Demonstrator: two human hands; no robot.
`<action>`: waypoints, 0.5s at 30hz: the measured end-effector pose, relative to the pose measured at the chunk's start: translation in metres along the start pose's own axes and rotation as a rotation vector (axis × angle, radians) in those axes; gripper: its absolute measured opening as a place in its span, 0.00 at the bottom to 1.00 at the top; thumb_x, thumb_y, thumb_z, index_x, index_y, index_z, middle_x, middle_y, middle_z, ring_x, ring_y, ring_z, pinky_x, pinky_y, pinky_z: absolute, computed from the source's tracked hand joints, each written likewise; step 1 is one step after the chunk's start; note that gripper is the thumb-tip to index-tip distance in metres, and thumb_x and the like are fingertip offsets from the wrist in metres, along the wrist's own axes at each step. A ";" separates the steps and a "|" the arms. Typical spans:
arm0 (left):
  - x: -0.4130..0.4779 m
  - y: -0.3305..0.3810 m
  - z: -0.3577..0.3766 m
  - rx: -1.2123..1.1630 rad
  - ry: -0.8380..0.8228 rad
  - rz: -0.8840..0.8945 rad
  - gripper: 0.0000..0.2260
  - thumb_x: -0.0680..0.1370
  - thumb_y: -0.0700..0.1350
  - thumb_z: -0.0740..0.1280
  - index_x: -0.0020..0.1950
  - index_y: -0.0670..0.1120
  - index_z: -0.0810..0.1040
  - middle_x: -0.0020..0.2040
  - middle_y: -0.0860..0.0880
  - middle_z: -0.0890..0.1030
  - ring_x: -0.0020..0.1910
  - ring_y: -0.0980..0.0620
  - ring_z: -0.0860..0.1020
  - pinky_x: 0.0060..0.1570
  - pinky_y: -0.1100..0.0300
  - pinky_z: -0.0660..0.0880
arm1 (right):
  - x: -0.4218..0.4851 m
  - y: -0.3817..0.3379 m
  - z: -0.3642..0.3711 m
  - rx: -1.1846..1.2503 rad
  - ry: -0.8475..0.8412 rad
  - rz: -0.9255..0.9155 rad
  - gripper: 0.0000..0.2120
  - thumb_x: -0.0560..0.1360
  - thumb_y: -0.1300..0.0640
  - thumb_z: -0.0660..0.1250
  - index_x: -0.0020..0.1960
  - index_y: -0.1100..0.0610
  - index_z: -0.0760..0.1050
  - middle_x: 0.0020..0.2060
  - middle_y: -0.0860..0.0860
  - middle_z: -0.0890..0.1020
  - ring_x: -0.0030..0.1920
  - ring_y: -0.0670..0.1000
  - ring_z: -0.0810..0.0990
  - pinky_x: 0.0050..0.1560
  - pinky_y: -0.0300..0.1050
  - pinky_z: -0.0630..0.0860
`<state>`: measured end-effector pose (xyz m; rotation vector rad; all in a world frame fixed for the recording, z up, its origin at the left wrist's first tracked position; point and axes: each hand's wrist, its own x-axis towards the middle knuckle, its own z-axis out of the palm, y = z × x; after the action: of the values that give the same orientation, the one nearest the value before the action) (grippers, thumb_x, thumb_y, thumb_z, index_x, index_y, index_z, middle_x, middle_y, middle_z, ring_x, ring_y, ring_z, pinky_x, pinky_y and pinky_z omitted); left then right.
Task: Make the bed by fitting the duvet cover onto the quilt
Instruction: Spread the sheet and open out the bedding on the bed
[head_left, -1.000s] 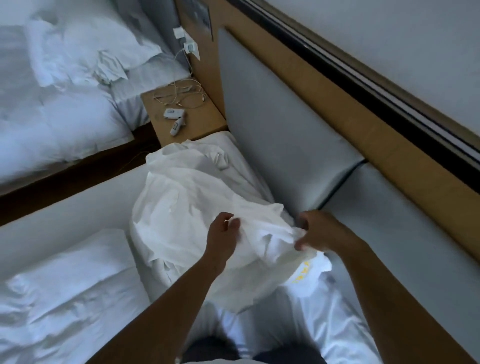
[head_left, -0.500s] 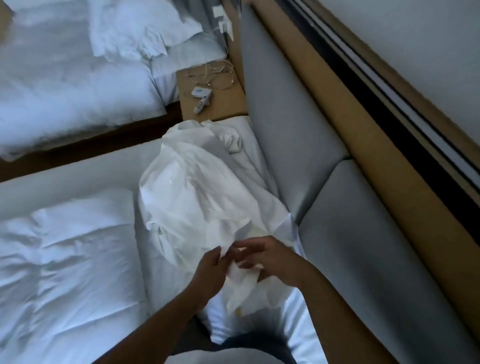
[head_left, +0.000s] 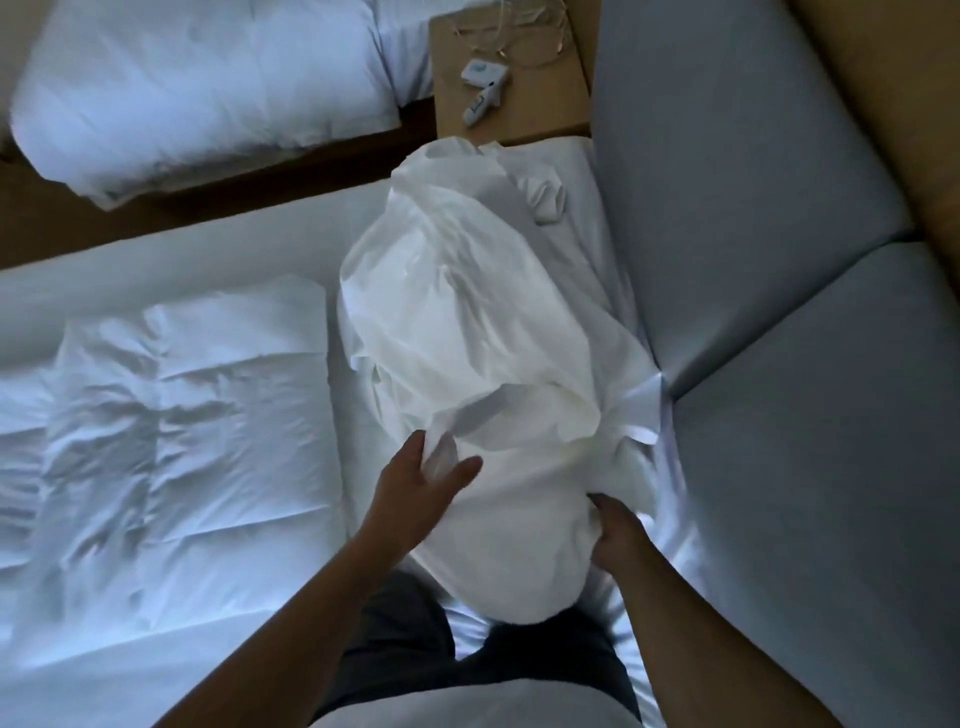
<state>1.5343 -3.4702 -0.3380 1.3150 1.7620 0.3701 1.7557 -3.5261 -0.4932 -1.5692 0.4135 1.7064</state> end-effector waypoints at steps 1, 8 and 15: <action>0.002 -0.005 -0.001 0.098 -0.091 0.012 0.32 0.68 0.63 0.77 0.67 0.56 0.71 0.58 0.57 0.80 0.55 0.53 0.79 0.54 0.55 0.76 | -0.008 -0.005 0.019 -0.050 -0.050 -0.058 0.19 0.78 0.63 0.68 0.68 0.65 0.75 0.62 0.65 0.79 0.61 0.64 0.78 0.64 0.62 0.75; 0.038 -0.003 0.003 0.439 -0.197 0.178 0.41 0.75 0.49 0.74 0.81 0.46 0.55 0.59 0.41 0.82 0.56 0.41 0.81 0.54 0.53 0.76 | -0.076 -0.017 0.130 0.007 -0.598 -0.211 0.12 0.67 0.62 0.71 0.50 0.57 0.85 0.50 0.58 0.85 0.52 0.57 0.84 0.51 0.49 0.80; 0.129 0.063 -0.100 0.221 -0.046 0.232 0.11 0.77 0.52 0.60 0.44 0.51 0.81 0.40 0.54 0.80 0.44 0.49 0.80 0.44 0.57 0.70 | -0.007 0.026 0.143 0.224 -0.133 -0.029 0.16 0.77 0.74 0.58 0.62 0.66 0.73 0.59 0.65 0.79 0.51 0.62 0.80 0.39 0.50 0.83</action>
<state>1.4878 -3.3062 -0.2987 1.6804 1.6516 0.2760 1.6367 -3.4465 -0.4662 -1.2878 0.4935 1.6691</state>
